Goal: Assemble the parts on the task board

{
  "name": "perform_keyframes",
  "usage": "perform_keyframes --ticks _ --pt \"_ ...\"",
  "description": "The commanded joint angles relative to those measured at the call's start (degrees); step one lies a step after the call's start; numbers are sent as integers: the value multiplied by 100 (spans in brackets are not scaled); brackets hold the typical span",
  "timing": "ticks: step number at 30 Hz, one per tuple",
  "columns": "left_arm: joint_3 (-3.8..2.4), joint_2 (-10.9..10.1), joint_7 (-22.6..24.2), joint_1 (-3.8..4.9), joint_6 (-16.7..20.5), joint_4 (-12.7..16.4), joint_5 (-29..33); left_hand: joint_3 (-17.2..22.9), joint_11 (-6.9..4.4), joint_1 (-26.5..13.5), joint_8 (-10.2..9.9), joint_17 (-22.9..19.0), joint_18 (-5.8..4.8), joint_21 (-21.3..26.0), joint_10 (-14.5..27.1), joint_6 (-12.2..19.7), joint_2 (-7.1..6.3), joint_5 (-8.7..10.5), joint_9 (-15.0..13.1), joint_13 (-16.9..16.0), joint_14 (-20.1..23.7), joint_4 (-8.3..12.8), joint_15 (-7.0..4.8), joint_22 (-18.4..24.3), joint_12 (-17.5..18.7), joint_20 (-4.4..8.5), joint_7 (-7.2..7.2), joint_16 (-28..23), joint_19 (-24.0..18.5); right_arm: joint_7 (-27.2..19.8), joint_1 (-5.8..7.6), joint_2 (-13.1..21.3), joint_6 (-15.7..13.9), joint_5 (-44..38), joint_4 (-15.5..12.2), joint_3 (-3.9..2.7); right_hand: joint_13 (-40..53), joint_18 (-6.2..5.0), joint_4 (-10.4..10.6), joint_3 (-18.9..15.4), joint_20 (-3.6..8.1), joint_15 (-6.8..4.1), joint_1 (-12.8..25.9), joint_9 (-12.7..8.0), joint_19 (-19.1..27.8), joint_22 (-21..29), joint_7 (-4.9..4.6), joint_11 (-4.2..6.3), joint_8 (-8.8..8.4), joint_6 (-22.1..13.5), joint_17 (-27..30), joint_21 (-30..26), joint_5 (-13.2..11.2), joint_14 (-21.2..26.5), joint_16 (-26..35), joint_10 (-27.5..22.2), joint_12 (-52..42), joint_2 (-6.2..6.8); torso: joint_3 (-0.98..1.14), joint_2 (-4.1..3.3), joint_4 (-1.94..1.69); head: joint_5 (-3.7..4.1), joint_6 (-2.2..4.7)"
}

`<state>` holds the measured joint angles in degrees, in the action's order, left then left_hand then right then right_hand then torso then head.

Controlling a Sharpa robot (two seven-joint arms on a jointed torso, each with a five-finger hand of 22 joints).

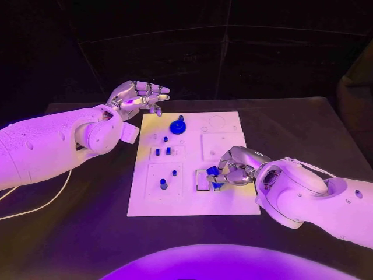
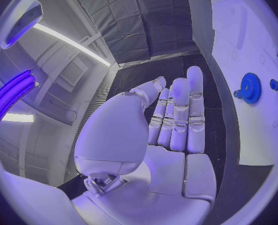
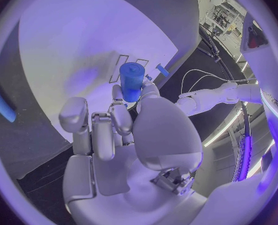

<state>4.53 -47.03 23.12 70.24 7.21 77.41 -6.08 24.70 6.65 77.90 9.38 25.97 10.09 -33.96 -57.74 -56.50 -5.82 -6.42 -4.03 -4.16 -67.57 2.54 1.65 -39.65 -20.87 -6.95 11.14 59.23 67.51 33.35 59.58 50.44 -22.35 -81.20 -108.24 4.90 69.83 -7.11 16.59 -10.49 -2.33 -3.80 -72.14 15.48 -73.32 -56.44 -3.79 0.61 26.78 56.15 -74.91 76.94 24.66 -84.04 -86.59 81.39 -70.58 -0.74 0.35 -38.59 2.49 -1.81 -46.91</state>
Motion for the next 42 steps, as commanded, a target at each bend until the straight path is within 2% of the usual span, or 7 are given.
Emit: perform_keyframes --ticks 1,9,16,21,27,31,42 --pt "-4 4 21 8 -64 17 17 -25 8 -34 22 -6 34 18 33 46 7 -8 6 7 35 12 -12 7 -30 -6 -8 -3 -27 19 9 -103 27 217 72 -3 -30 89 7 -56 20 -58 64 159 -3 14 25 20 50 59 -749 8 1 -454 -36 40 35 -70 0 -5 6 -8 -3" --pt "-4 4 14 10 -66 25 17 -25 8 -34 22 -6 34 18 33 46 7 -8 6 7 35 12 -12 7 -30 -6 -8 -3 -27 223 10 -322 254 210 243 -4 -114 84 6 -273 52 -92 368 402 5 46 73 61 162 58 -727 -17 -362 -447 -22 46 173 -151 0 -4 5 -26 -16" --pt "-4 6 11 10 -67 28 17 -25 8 -34 22 -6 34 18 33 46 7 -8 6 7 35 12 -12 7 -30 -6 -8 -3 -27 327 10 -431 290 66 321 -4 -127 69 16 -573 63 -99 780 655 49 144 83 67 223 1 -652 -79 -1597 -431 19 42 265 -52 4 -1 12 -41 -23" --pt "-4 5 9 11 -67 28 17 -26 8 -37 24 -8 34 20 37 49 8 -8 6 7 37 12 -11 8 -33 -6 -7 -2 -28 347 11 -466 286 -12 345 -4 -278 44 27 -241 52 -71 1271 751 121 288 53 55 158 -54 -591 -169 -2128 -418 59 -62 520 390 3 -1 15 -44 -23" --pt "-4 1 7 11 -66 30 17 -29 9 -41 28 -12 34 22 42 54 10 -8 7 8 39 13 -10 9 -38 -8 -7 0 -29 359 11 -470 216 -83 351 -4 -527 28 51 -43 37 -66 1725 781 172 410 30 20 83 -130 -585 -244 -2177 -414 71 -194 858 934 4 -2 15 -45 -26" --pt "-4 0 4 11 -70 30 17 -29 9 -41 28 -12 34 22 42 54 10 -8 7 8 39 13 -10 9 -38 -8 -7 0 -29 307 11 -456 202 -105 328 -4 -578 25 42 21 32 -59 1671 784 179 430 22 12 66 -146 -588 -259 -2170 -414 72 -221 929 933 7 1 16 -44 -29" --pt "-4 -4 -6 11 -76 27 17 -29 9 -41 28 -12 34 22 42 54 10 -8 7 8 39 13 -10 9 -38 -8 -7 0 -29 22 10 -342 396 -5 145 -4 -394 50 4 253 30 -71 1036 856 80 267 58 39 88 -5 -718 -200 -1902 -444 18 -91 770 445 9 -1 16 -55 -33"
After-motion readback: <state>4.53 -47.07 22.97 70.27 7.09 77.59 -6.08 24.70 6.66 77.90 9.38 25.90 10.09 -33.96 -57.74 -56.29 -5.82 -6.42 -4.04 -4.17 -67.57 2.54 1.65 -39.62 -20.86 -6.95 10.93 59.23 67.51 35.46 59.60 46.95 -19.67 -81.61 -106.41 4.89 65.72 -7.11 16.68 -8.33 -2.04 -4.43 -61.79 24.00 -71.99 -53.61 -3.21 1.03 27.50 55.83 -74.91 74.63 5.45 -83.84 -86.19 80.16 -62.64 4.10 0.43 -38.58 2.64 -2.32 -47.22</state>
